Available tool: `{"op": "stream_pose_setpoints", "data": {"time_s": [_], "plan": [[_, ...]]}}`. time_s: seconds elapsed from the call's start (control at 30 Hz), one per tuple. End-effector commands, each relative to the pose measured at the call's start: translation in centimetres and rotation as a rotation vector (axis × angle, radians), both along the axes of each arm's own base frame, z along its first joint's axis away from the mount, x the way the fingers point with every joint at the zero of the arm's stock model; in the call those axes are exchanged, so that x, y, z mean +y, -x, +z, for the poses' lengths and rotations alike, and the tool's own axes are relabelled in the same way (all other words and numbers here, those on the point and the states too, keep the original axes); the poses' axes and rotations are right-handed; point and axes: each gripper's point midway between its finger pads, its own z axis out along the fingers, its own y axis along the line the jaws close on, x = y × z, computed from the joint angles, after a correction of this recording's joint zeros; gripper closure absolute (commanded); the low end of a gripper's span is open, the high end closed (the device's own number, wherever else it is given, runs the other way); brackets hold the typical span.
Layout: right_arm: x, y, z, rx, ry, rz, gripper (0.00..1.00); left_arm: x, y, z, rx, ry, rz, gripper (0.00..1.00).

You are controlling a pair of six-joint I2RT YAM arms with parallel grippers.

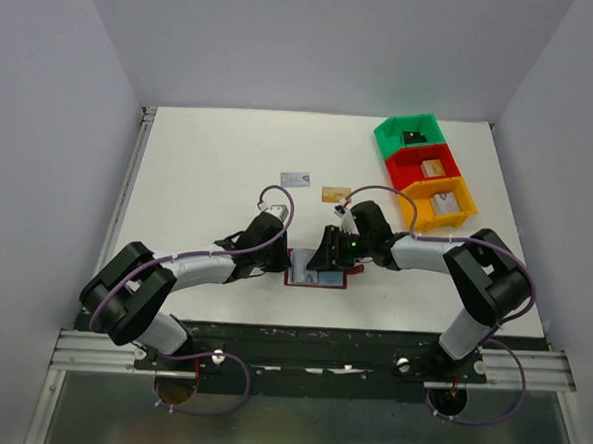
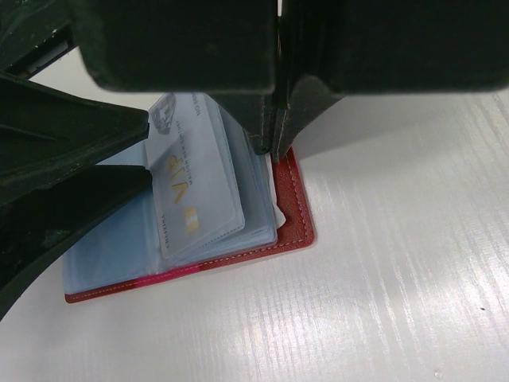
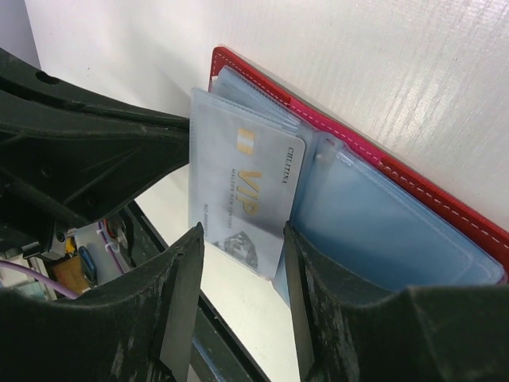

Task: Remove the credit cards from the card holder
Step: Remove the credit card from the card holder.

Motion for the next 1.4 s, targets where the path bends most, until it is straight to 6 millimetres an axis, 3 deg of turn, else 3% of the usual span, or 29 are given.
{"op": "stream_pose_setpoints", "data": {"time_s": [0.0,0.23,0.5,0.7,1.0,1.17,1.37], "plan": [[-0.6,0.0,-0.6,-0.005,0.048,-0.009,0.46,1.0,0.4,-0.7,0.009,-0.029,0.02,1.0],[-0.6,-0.2,-0.2,-0.018,0.04,-0.02,0.43,1.1,0.4,-0.6,0.008,-0.027,0.022,1.0],[-0.4,-0.6,1.7,-0.062,0.012,-0.03,0.41,1.1,0.4,-0.6,0.007,-0.028,0.024,1.0],[-0.3,-0.5,1.2,-0.046,0.017,-0.023,0.41,1.6,0.1,-0.4,-0.013,-0.038,0.05,1.0],[0.3,-0.3,0.6,-0.018,-0.024,-0.009,0.42,1.8,-0.6,2.9,-0.106,0.014,0.077,1.0],[0.4,-0.4,1.7,-0.046,-0.043,-0.012,0.42,0.8,-1.1,4.9,-0.166,0.078,0.05,1.0],[1.0,-0.5,2.6,-0.053,-0.059,0.007,0.42,-0.8,-1.0,4.3,-0.142,0.112,-0.011,1.0]]}}
